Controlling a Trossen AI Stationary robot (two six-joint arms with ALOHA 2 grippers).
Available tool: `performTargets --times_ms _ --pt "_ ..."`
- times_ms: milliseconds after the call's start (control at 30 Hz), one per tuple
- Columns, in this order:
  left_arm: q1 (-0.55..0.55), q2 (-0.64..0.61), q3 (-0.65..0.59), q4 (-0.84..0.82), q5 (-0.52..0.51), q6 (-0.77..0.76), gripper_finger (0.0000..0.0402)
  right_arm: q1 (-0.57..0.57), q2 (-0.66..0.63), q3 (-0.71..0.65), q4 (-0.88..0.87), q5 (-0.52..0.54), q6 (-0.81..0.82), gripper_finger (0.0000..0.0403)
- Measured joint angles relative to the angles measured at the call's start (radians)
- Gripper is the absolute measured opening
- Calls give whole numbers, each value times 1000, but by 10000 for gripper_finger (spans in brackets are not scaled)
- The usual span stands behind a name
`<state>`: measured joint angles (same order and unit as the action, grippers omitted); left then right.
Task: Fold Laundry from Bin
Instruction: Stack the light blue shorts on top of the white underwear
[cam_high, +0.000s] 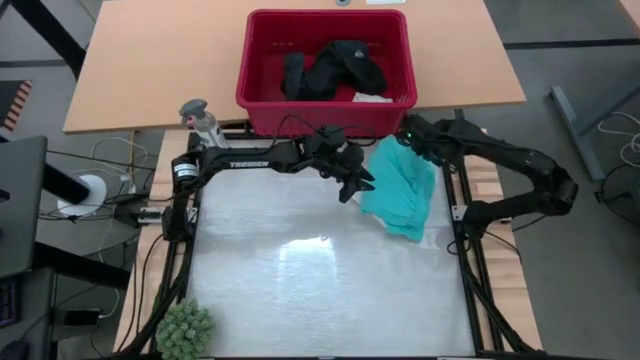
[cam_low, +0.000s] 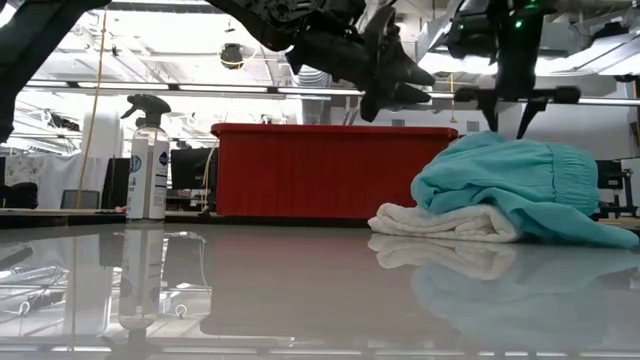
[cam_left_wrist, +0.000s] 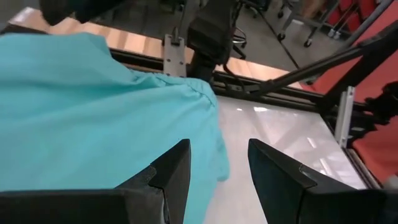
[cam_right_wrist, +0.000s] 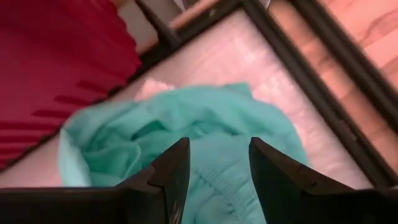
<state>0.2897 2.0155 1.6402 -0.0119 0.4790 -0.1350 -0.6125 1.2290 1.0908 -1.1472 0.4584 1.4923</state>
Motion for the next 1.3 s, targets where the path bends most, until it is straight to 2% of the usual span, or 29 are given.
performTargets --times_ms 267,500,667,767,933,1033,1167,1300 --pt "-2 0 0 -7 60 -11 149 -12 111 0 -26 -105 -25 189" --pt "-2 0 0 -32 73 -15 149 -12 247 0 -190 -176 -21 189" --pt "-2 -1 0 -32 91 -12 149 -18 312 0 -136 -284 -69 183" --pt "-1 -1 0 -33 90 -5 149 -7 321 0 -141 -299 -47 143" --pt "2 -1 0 -34 88 -5 149 31 270 0 -241 -255 32 29" --pt "2 -1 0 -34 81 -5 149 35 223 0 -299 -217 105 29" --pt "1 -1 0 -38 59 -1 149 31 167 0 -348 -178 212 62" --pt "-1 -1 0 -61 70 -2 149 32 152 0 -356 -155 215 91"
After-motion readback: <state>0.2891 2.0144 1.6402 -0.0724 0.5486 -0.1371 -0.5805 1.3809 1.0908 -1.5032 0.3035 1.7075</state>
